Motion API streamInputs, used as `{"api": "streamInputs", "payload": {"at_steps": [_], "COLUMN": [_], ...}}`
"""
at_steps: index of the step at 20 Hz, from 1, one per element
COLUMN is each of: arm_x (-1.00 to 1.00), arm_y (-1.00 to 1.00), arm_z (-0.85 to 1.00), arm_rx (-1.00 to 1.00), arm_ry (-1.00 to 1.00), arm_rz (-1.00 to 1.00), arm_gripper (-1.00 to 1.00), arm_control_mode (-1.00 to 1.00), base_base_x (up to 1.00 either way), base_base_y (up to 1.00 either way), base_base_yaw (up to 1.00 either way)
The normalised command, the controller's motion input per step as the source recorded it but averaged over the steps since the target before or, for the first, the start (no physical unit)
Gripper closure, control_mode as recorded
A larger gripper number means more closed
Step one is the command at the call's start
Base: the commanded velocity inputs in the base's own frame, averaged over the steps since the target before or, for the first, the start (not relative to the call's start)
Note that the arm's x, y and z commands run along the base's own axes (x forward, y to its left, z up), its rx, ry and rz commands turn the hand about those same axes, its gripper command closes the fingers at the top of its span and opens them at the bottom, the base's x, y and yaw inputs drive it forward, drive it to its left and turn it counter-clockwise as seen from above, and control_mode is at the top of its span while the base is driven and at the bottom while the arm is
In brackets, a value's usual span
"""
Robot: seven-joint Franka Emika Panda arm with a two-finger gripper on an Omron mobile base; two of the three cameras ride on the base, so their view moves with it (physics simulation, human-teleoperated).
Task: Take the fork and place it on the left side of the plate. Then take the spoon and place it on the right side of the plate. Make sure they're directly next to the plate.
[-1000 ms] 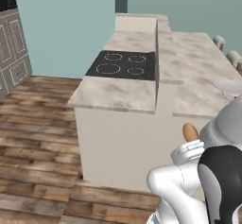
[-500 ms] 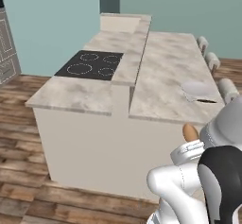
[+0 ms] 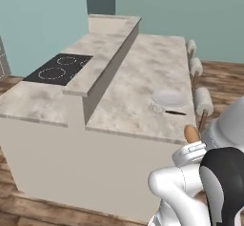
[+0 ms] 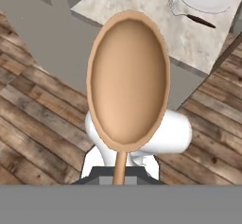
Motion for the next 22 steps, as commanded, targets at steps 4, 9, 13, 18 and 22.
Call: {"api": "streamInputs", "payload": {"at_steps": [4, 9, 13, 18, 22], "arm_x": [0.0, 0.0, 0.0, 0.0, 0.0], "arm_y": [0.0, 0.0, 0.0, 0.0, 0.0], "arm_z": [0.0, 0.0, 0.0, 0.0, 0.0], "arm_rx": [0.0, 0.0, 0.0, 0.0, 0.0], "arm_ry": [0.0, 0.0, 0.0, 0.0, 0.0], "arm_rz": [0.0, 0.0, 0.0, 0.0, 0.0], "arm_gripper": [1.0, 1.0, 1.0, 1.0, 1.0], "arm_control_mode": [1.0, 1.0, 1.0, 1.0, 1.0], "base_base_x": [0.4, 0.35, 0.27, 0.24, 0.22], "base_base_y": [-1.0, -1.0, -1.0, -1.0, -1.0], "base_base_yaw": [0.1, 0.09, 0.09, 0.1, 0.14]}}
